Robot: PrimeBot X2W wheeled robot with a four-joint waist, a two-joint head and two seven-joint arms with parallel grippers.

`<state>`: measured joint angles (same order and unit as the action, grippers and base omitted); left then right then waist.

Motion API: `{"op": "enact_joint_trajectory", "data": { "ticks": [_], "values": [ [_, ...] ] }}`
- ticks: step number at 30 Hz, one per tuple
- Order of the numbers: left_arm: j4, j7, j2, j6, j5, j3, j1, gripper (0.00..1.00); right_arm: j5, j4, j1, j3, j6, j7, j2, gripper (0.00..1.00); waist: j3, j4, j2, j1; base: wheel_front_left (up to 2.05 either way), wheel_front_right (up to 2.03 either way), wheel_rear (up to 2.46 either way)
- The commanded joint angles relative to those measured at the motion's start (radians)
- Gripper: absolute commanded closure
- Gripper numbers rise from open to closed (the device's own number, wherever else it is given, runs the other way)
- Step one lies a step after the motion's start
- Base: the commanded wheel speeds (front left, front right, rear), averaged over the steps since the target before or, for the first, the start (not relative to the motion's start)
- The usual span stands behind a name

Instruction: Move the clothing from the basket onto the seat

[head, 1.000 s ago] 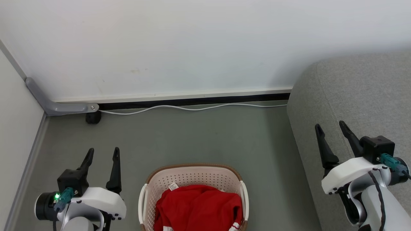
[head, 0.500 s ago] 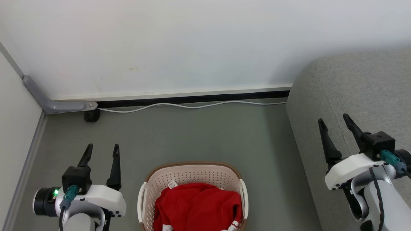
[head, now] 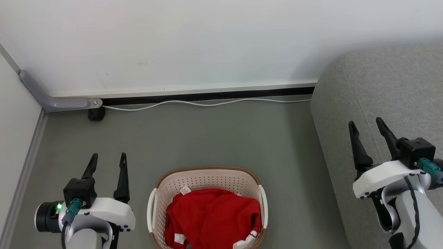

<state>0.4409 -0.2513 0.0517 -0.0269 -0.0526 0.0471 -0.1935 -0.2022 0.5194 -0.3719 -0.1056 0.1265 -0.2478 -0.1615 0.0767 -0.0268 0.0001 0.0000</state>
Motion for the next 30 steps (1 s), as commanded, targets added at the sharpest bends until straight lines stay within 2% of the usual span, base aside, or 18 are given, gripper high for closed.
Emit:
{"op": "enact_joint_trajectory", "data": {
  "ticks": [1, 12, 18, 30],
  "values": [
    [-0.030, -0.010, 0.015, -0.009, 0.002, 0.032, -0.059, 0.00, -0.007, -0.036, -0.040, -0.015, 0.004, -0.014, -0.005, 0.00, 0.016, 0.000, -0.0001, 0.0000, 0.00, 0.00, 0.00],
    [-0.034, -0.010, 0.003, -0.024, -0.010, 0.016, -0.101, 0.00, -0.015, -0.110, -0.092, 0.000, 0.004, -0.014, -0.006, 0.00, 0.148, -0.009, -0.0001, 0.0000, 0.00, 0.00, 0.00],
    [-0.025, -0.010, 0.000, -0.030, -0.032, -0.008, -0.149, 0.00, -0.019, -0.162, -0.147, 0.016, 0.004, -0.014, -0.005, 0.00, 0.260, -0.018, -0.0001, 0.0000, 0.00, 0.00, 0.00],
    [0.052, -0.010, -0.001, -0.040, -0.192, -0.141, -0.255, 0.00, -0.026, -0.266, -0.278, 0.021, 0.004, -0.014, -0.001, 0.00, 0.484, -0.053, -0.0001, 0.0000, 0.00, 0.00, 0.00]
  ]
}}
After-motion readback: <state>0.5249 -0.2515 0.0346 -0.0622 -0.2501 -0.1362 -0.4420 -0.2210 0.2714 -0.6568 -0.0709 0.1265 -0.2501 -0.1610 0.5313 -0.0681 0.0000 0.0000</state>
